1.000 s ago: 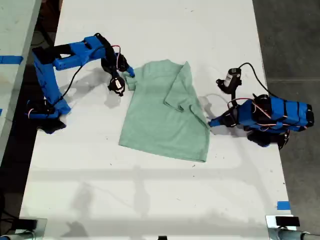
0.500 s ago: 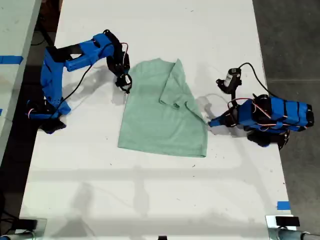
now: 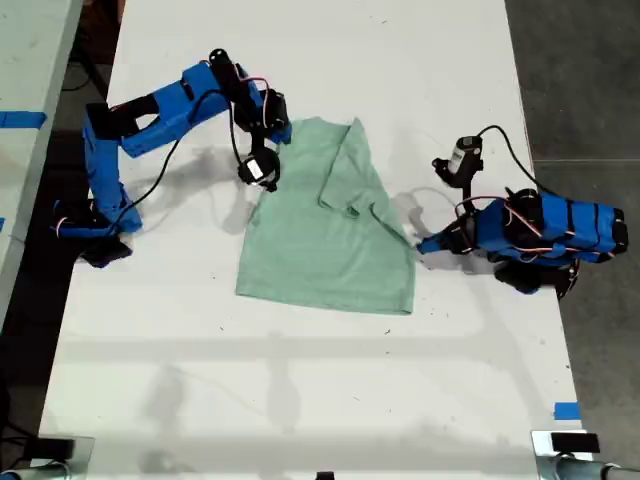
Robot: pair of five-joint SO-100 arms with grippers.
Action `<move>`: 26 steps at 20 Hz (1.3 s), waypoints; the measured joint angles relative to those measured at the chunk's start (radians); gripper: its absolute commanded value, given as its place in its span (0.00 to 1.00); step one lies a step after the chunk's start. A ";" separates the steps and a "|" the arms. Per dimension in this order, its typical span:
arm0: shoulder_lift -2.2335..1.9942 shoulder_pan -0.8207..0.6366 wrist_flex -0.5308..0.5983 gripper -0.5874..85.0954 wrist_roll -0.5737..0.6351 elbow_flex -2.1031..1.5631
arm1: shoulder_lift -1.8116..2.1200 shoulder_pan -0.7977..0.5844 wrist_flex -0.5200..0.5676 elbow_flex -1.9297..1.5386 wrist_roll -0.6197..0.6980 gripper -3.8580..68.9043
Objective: Fold t shirt
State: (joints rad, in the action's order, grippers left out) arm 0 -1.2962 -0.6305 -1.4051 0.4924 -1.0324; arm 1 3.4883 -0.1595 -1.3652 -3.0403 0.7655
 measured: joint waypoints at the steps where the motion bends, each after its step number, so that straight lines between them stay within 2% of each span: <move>1: 0.000 0.037 0.052 0.01 0.000 0.000 | 0.000 0.000 0.000 0.000 0.000 0.14; 5: 0.028 0.173 0.235 0.01 0.000 0.000 | 0.000 0.000 0.000 0.000 0.000 0.14; 6: 0.044 0.202 0.264 0.06 0.000 0.000 | 0.000 0.000 0.000 0.000 0.000 0.14; 8: 0.078 0.252 0.302 0.25 -0.002 0.000 | 0.000 0.000 0.000 0.000 0.000 0.14; 10: 0.143 0.282 0.311 0.29 -0.002 0.000 | 0.000 0.000 0.000 0.000 0.000 0.14; 15: 0.189 0.276 0.276 0.26 -0.002 0.000 | 0.000 0.000 0.000 0.000 0.000 0.14; 19: -0.009 0.179 0.115 0.22 -0.025 -0.003 | 0.000 0.000 0.000 0.000 0.000 0.14; 21: -0.198 0.109 0.021 0.08 -0.048 -0.064 | 0.000 0.000 0.000 0.000 0.000 0.14; 22: -0.308 0.094 -0.009 0.06 -0.069 -0.130 | 0.000 0.000 0.000 0.000 0.000 0.14; 24: -0.548 0.109 0.000 0.06 -0.133 -0.333 | 0.000 0.000 0.000 0.000 0.000 0.14; 26: -0.839 0.164 0.066 0.04 -0.212 -0.626 | 0.000 0.000 0.000 0.000 0.000 0.14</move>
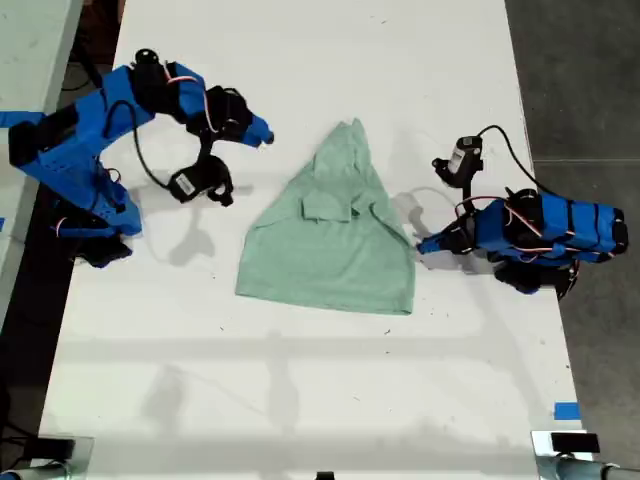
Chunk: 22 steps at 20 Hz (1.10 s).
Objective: Fold t shirt
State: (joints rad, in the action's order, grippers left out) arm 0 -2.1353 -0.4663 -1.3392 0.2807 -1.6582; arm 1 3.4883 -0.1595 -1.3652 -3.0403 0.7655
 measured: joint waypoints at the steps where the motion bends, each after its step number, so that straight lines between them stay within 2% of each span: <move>1: -0.173 0.031 0.035 0.03 -0.058 -0.167 | 0.000 0.000 0.000 0.000 0.000 0.14; 4: -0.807 0.123 0.206 0.02 -0.268 -0.703 | 0.000 0.000 0.000 0.000 0.000 0.14; 7: -1.347 0.204 0.259 0.03 -0.345 -1.186 | 0.000 0.000 0.000 0.000 0.000 0.14; 10: -1.420 0.215 0.272 0.05 -0.324 -1.436 | 0.000 -0.002 0.000 0.000 0.000 0.14; 12: -1.436 0.204 0.262 0.04 -0.305 -1.508 | 0.000 -0.006 0.000 0.000 0.000 0.14; 14: -1.437 0.149 0.262 0.07 -0.250 -1.532 | 0.000 -0.006 0.000 0.000 0.000 0.14; 18: -1.442 0.124 0.262 0.07 -0.235 -1.537 | 0.000 -0.006 0.000 0.000 0.000 0.14; 22: -1.442 0.107 0.262 0.03 -0.235 -1.539 | 0.000 -0.006 0.000 0.000 0.000 0.14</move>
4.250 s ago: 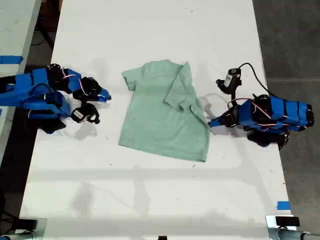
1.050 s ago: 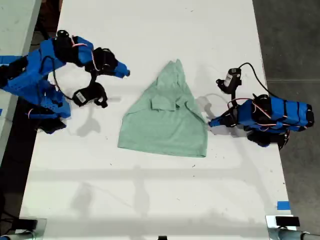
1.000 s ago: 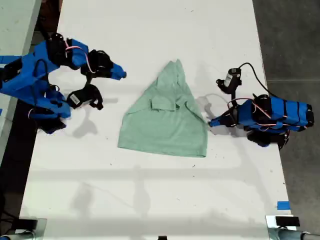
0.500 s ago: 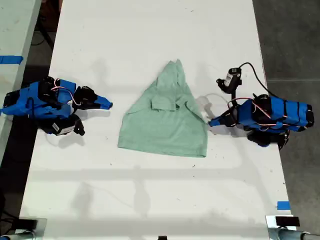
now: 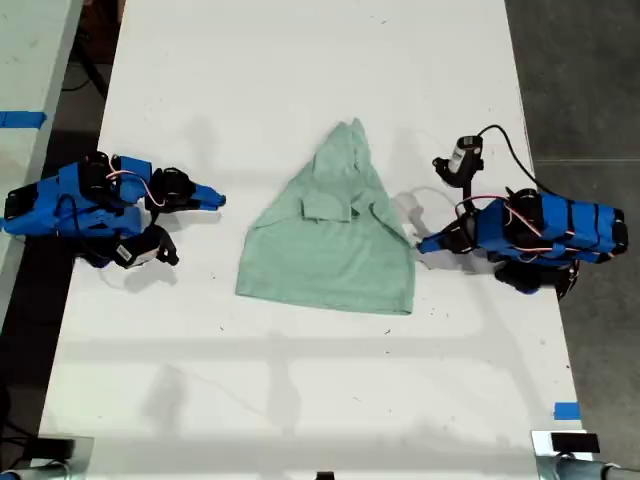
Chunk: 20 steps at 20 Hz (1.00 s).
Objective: Fold t shirt
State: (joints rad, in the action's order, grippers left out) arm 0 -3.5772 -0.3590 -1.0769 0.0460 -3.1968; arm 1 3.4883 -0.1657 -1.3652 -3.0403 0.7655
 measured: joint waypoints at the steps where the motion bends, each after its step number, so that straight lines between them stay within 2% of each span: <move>1: 0.000 0.000 0.000 0.02 0.000 0.000 | 0.000 0.000 0.000 0.000 0.000 0.14; 8: 0.000 0.000 0.000 0.02 0.000 0.000 | 0.000 0.000 0.000 0.000 0.000 0.14; 9: 0.000 0.000 0.000 0.03 0.000 0.000 | 0.000 0.000 0.000 0.000 0.000 0.14; 11: 0.000 0.005 0.000 0.15 0.000 0.000 | 0.000 0.000 0.000 0.000 0.000 0.14; 20: 0.000 0.015 0.000 0.15 0.000 0.000 | 0.000 0.000 0.000 0.000 0.000 0.14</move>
